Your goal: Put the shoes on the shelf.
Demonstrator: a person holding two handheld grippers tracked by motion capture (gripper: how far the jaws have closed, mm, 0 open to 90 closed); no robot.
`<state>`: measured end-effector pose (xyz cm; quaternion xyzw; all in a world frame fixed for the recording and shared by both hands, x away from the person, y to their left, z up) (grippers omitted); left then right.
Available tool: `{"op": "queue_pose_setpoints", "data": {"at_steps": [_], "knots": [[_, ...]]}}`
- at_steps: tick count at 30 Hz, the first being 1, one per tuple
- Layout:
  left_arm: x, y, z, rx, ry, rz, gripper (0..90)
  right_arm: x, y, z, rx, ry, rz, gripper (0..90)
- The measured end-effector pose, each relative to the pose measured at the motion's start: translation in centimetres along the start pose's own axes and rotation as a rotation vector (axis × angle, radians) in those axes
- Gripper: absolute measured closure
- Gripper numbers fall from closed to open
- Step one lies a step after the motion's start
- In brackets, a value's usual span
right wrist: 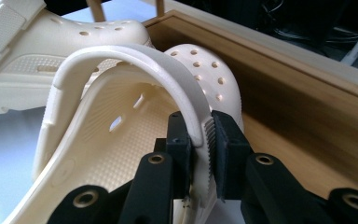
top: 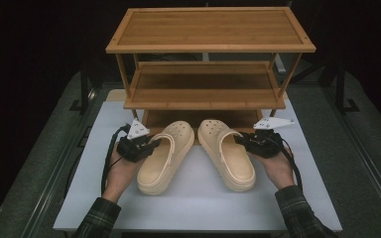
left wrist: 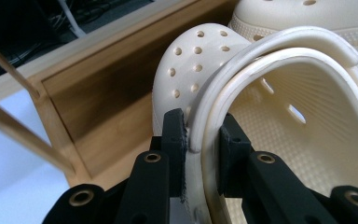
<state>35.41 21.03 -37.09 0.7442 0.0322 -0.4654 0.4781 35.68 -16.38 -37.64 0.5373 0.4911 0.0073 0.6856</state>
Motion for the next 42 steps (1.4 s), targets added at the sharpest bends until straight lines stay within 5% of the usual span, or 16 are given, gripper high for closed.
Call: {"op": "queue_pose_setpoints", "data": {"at_steps": [12,22,36,42], "knots": [[3.6,3.0,0.0,0.028,0.105,-0.006,76.4,2.3,1.9,2.3,0.033,-0.058,0.001,78.0],[6.8,3.5,0.1,-0.012,0.177,-0.020,76.2,4.4,2.6,3.3,0.048,-0.092,-0.005,77.9],[7.8,4.0,0.6,-0.035,0.195,-0.005,75.5,6.0,2.6,3.0,0.055,-0.121,-0.011,77.4],[7.7,3.9,0.5,-0.046,0.164,-0.005,71.9,6.0,2.4,3.1,0.060,-0.113,-0.014,71.8]]}}
Point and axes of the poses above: each handheld gripper's, and its own axes: x roughly forward along the jaws, y roughly out of its top, z roughly to its right, the point moved 1 cm from there along x, roughly forward along the jaws, and after that the axes turned 10 degrees about -z, right-handed, at the moved point
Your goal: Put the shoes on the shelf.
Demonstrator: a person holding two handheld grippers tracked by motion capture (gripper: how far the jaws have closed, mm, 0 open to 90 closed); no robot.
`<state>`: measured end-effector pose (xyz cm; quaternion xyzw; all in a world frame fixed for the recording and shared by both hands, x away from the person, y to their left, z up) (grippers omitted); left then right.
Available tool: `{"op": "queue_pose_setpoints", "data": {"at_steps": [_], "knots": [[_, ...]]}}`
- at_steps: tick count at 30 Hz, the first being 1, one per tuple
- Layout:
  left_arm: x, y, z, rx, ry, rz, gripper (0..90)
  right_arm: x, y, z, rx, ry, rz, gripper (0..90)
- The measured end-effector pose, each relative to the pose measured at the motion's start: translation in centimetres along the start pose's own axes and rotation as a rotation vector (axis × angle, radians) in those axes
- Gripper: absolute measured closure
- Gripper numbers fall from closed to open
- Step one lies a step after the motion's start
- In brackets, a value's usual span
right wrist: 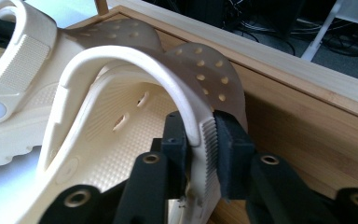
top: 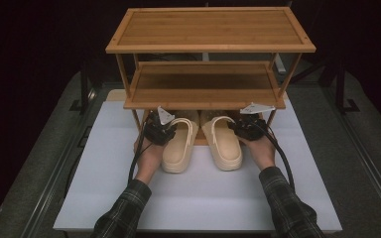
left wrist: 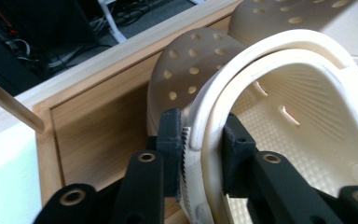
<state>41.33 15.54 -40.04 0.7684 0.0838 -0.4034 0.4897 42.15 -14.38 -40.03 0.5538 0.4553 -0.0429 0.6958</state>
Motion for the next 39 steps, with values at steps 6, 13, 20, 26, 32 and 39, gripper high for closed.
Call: {"op": "queue_pose_setpoints", "data": {"at_steps": [6,13,20,26,32,39], "knots": [[-1.2,-0.2,-0.4,-0.022,-0.065,0.015,56.6,-0.8,0.0,-0.2,0.015,0.030,0.002,51.0],[-3.4,-1.0,-0.9,-0.025,-0.155,0.033,36.0,-3.1,-0.5,-0.7,0.023,0.118,0.003,34.5],[-5.1,-2.9,-0.7,-0.010,-0.251,0.015,25.3,-4.6,-2.5,-1.6,0.005,0.113,0.019,25.3],[-5.9,-5.1,0.0,0.023,-0.277,-0.005,14.7,-5.5,-5.8,-1.7,0.019,0.139,-0.025,13.4],[-6.5,-7.8,0.9,0.026,-0.321,-0.023,1.9,-5.7,-8.2,-2.0,0.015,0.199,-0.044,2.6],[-5.3,-9.1,1.7,0.067,-0.344,-0.059,0.0,-4.4,-9.2,-2.4,-0.011,0.236,-0.059,1.3]]}}
Point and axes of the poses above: each handheld gripper's, and its own axes: x roughly forward along the jaws, y roughly out of its top, z roughly to its right, the point moved 1 cm from there along x, roughly forward along the jaws, and after that the axes turned 10 degrees about -z, right-handed, at the moved point
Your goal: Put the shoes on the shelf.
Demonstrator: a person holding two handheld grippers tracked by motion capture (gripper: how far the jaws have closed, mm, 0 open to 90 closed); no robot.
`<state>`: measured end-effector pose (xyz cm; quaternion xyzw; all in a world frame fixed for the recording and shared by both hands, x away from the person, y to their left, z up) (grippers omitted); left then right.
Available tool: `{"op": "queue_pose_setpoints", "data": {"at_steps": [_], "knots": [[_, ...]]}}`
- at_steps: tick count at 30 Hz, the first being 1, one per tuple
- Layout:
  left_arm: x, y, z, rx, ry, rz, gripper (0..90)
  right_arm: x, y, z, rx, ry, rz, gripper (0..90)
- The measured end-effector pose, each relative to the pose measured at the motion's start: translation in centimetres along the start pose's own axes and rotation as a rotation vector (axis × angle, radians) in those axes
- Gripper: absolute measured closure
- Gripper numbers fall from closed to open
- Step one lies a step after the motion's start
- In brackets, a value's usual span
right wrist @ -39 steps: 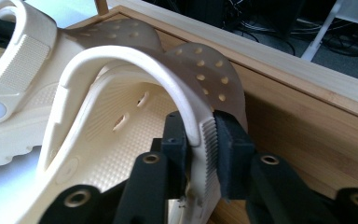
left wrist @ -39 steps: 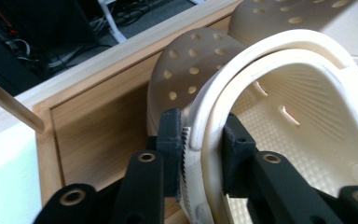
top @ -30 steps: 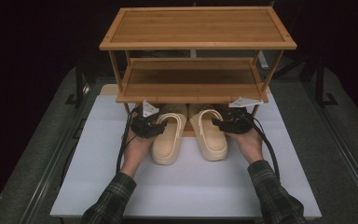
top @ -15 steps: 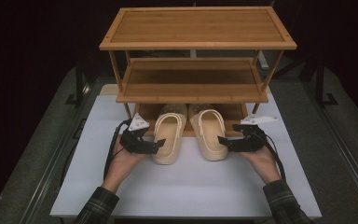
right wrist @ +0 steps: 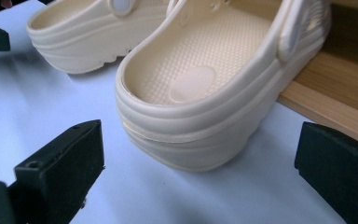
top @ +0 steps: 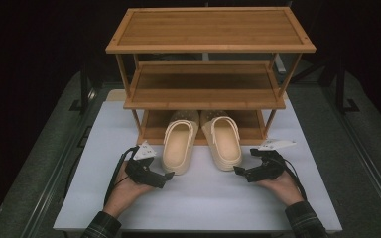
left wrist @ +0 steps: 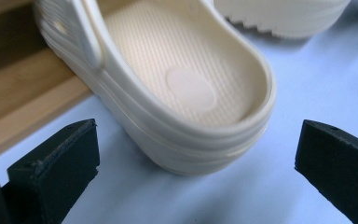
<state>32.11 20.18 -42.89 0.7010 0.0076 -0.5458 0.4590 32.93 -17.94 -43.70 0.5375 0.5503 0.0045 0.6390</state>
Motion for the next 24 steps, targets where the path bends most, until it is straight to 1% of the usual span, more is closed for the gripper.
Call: {"op": "queue_pose_setpoints", "data": {"at_steps": [1,3,4,7,9,10,11,12,14,15,16,19,22,24], "knots": [[0.0,0.0,0.0,0.000,0.000,0.000,0.0,0.0,0.0,0.0,0.000,0.000,0.000,1.3],[0.7,-0.1,0.2,0.013,0.001,-0.012,0.0,0.5,0.0,0.0,-0.009,0.000,-0.010,1.3],[1.1,-0.1,0.2,0.024,0.005,-0.031,0.0,0.8,0.0,-0.1,-0.017,0.006,-0.011,0.3],[1.5,-0.1,0.1,0.022,0.010,-0.025,0.0,1.0,0.0,-0.1,-0.020,-0.001,-0.011,0.3],[1.7,0.0,0.0,0.022,0.018,-0.007,0.0,1.2,0.1,0.1,-0.017,0.002,-0.004,0.3],[1.9,0.1,-0.1,0.021,0.017,0.008,0.0,1.4,0.3,0.1,-0.016,0.008,0.002,0.3],[1.9,0.1,-0.1,0.021,0.017,0.008,0.0,1.4,0.3,0.1,-0.016,0.008,0.002,0.3],[2.2,0.3,-0.3,0.019,0.007,0.012,0.0,1.8,0.4,0.1,-0.020,0.006,-0.002,0.3],[2.4,0.3,-0.3,0.018,0.006,0.012,0.0,1.9,0.5,0.1,-0.021,0.006,-0.005,0.3],[2.5,0.4,-0.2,0.029,0.006,-0.002,0.0,2.1,0.6,0.1,-0.019,0.006,-0.008,0.4],[2.8,0.4,-0.2,0.038,0.015,-0.008,0.0,2.4,0.8,0.1,-0.021,0.006,-0.025,0.4],[2.9,0.5,-0.2,0.035,0.013,-0.012,0.0,2.7,0.9,0.1,-0.017,0.013,-0.034,0.5],[2.8,0.6,-0.2,0.030,0.008,-0.011,0.0,2.7,1.0,-0.1,-0.020,0.003,-0.052,2.9],[2.8,0.7,-0.3,0.027,0.006,-0.010,0.0,2.7,1.0,-0.1,-0.015,0.001,-0.052,3.1]]}}
Point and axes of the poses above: each handheld gripper's, and its own axes: x roughly forward along the jaws, y roughly out of its top, z roughly to its right, the point moved 1 cm from there along x, roughly forward along the jaws, and after that the axes turned 10 degrees about -z, right-handed, at the moved point
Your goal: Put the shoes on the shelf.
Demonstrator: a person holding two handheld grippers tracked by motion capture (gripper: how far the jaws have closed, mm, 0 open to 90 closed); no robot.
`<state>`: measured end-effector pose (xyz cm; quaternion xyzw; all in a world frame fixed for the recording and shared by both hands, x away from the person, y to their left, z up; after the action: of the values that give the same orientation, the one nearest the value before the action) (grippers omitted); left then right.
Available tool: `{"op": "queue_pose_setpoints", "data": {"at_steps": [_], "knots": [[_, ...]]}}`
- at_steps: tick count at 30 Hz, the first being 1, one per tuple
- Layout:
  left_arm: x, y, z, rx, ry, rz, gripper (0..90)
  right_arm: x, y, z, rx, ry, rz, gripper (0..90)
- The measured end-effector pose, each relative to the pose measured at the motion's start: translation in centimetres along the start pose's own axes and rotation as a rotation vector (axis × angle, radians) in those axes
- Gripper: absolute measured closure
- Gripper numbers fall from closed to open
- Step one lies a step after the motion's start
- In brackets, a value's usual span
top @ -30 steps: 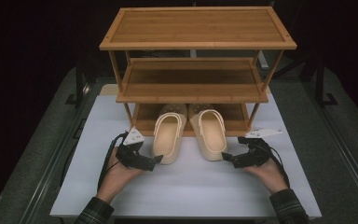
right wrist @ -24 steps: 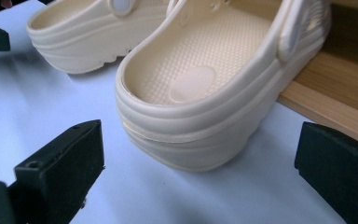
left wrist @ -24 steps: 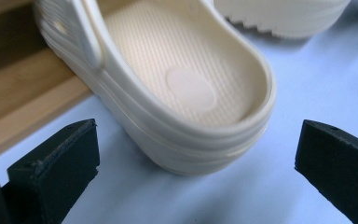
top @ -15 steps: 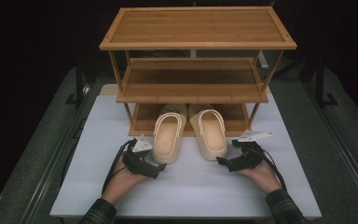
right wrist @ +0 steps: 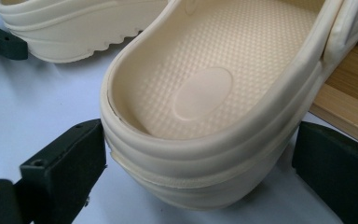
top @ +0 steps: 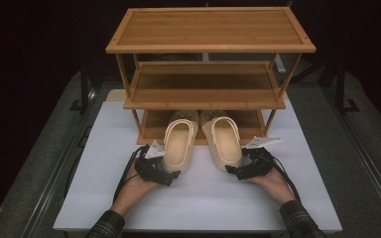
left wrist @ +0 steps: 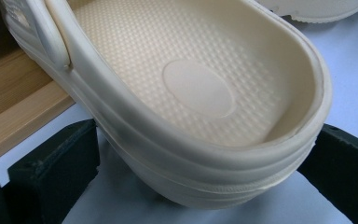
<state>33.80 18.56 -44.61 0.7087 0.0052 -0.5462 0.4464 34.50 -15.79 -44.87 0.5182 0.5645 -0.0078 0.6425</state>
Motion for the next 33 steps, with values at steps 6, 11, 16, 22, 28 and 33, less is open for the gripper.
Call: {"op": "queue_pose_setpoints", "data": {"at_steps": [6,11,16,22,28,33], "knots": [[0.4,1.0,0.1,-0.019,-0.023,0.018,0.0,0.2,0.6,-0.4,0.009,-0.004,0.004,3.5],[1.4,1.9,0.4,-0.009,-0.017,0.023,0.0,0.9,1.3,-1.0,-0.014,-0.004,0.009,6.1],[2.3,2.8,0.5,-0.019,-0.008,0.031,1.4,2.0,2.2,-1.6,-0.021,-0.032,0.010,8.1],[2.7,3.4,0.5,-0.029,0.014,0.016,2.9,2.5,2.5,-1.5,-0.003,-0.039,0.025,11.2],[3.0,4.4,0.0,-0.040,0.019,-0.008,3.6,2.5,3.9,-0.8,0.022,-0.039,0.030,11.3],[3.3,4.7,-0.9,-0.048,0.015,-0.007,3.9,2.9,4.6,-0.4,0.021,-0.047,0.032,11.3]]}}
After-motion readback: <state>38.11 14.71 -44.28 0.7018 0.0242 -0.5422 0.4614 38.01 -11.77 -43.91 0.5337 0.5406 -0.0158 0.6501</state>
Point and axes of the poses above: each handheld gripper's, and its own axes: x roughly forward along the jaws, y roughly out of its top, z roughly to its right, the point moved 1 cm from there along x, roughly forward along the jaws, and after that the axes turned 10 degrees about -z, right-handed, at the moved point
